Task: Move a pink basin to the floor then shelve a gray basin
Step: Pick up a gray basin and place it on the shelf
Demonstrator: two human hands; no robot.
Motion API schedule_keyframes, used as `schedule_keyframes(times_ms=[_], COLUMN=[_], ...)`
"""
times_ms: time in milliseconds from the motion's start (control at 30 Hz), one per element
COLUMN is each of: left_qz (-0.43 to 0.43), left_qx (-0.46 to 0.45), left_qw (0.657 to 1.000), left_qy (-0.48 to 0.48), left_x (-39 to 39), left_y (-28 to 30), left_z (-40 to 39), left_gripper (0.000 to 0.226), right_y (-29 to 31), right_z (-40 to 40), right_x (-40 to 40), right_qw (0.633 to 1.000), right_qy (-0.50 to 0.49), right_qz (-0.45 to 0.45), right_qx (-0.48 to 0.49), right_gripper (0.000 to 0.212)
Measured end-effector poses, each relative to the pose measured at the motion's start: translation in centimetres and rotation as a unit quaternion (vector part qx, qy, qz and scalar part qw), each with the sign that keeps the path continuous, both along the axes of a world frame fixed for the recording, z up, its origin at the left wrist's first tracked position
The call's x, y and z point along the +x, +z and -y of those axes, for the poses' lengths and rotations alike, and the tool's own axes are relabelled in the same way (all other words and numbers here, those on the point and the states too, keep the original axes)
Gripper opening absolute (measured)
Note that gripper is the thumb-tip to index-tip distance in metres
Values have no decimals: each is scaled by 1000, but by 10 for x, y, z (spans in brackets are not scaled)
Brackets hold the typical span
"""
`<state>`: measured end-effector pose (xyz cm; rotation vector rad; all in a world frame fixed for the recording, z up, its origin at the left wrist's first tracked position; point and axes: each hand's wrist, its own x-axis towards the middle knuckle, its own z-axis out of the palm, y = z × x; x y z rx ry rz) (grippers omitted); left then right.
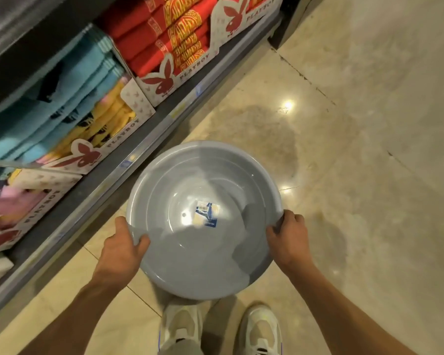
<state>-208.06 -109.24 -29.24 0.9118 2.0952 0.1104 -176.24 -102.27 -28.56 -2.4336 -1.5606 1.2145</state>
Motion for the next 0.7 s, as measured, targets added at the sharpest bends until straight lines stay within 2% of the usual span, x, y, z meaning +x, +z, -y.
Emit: schedule_keyframes(times_ms=[167,233,367,533,700], left_qz=[58,48,14,40,66], left_qx=[11,26,55,113,190], left_qw=[995,994,992,989,975], left_qy=[82,90,109,87,95], left_x=[0,2,8,13,30], left_y=[-11,-7,24,109,237], left_z=[7,6,-13,-50,-89], left_gripper=[39,36,22,22,18], right_y=[-9,-8,14,90,218], right_z=[7,8,4,-4,-25], right_x=[-2,0,6,20,34], right_qw=[998,996,995,988,960], right_qy=[-44,-51,-77,-136,-219], right_qz=[-27,-27,-42,-76,-146], right_qx=[-47,-71,-51,21,95], right_gripper=[32,34,30,17,11])
